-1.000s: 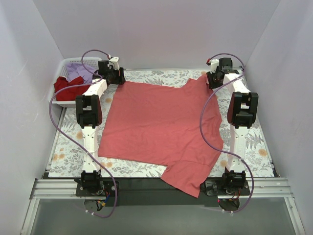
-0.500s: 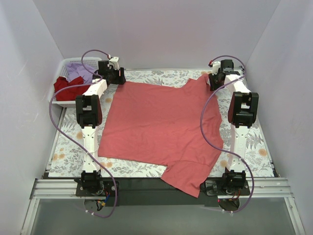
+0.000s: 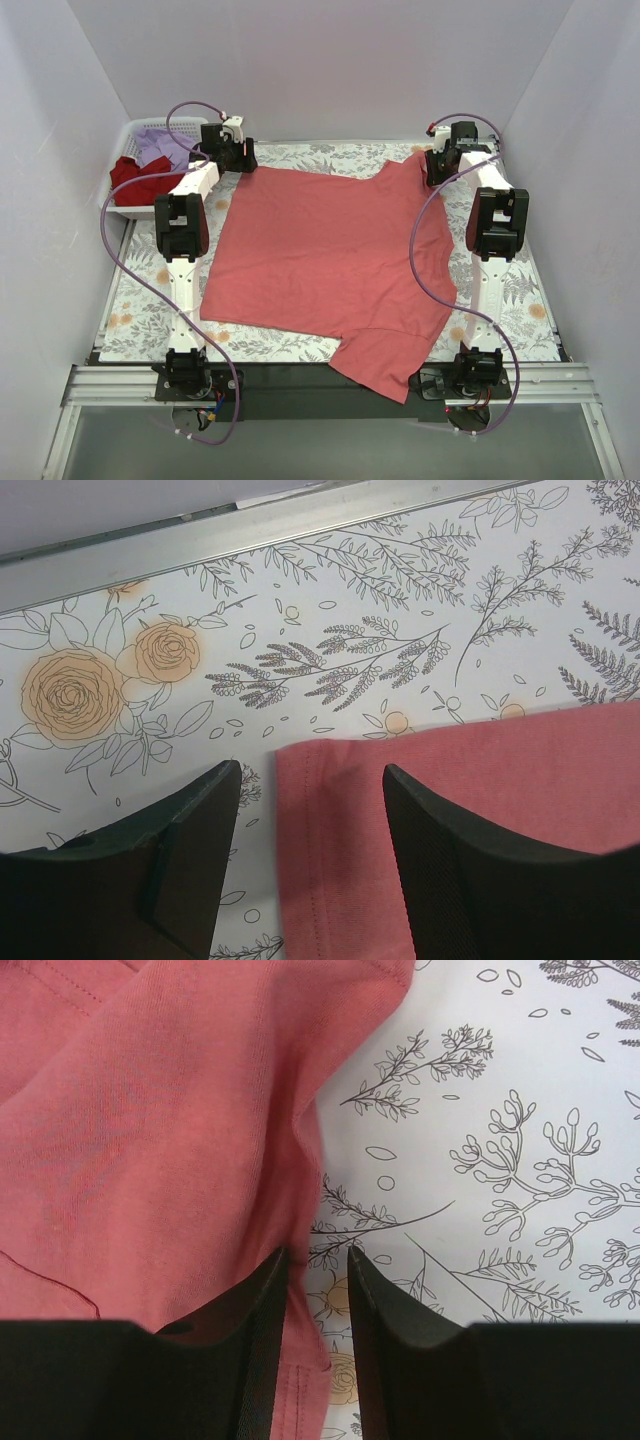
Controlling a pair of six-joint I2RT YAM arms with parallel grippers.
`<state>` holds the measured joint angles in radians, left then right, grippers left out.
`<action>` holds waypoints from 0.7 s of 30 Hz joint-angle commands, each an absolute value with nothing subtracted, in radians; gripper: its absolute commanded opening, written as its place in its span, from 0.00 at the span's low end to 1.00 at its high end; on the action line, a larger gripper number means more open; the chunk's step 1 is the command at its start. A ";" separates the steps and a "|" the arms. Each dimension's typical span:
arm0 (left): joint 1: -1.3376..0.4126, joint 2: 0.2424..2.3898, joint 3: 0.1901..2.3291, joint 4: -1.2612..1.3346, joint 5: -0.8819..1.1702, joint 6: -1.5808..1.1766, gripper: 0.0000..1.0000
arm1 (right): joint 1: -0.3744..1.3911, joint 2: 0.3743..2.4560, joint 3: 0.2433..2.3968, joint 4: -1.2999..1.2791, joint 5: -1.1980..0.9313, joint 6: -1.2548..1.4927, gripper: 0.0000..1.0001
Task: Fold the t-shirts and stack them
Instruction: Fold the tshirt
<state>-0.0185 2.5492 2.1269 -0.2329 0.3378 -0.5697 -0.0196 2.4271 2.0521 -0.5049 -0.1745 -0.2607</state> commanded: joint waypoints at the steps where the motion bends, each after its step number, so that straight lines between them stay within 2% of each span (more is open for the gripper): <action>1: -0.017 2.508 2.135 -0.227 0.341 -0.571 0.58 | -0.028 2.393 2.103 -0.520 -0.175 -0.244 0.37; 21: -0.017 2.507 2.149 -0.212 0.339 -0.580 0.59 | -0.021 2.419 2.102 -0.508 -0.180 -0.230 0.37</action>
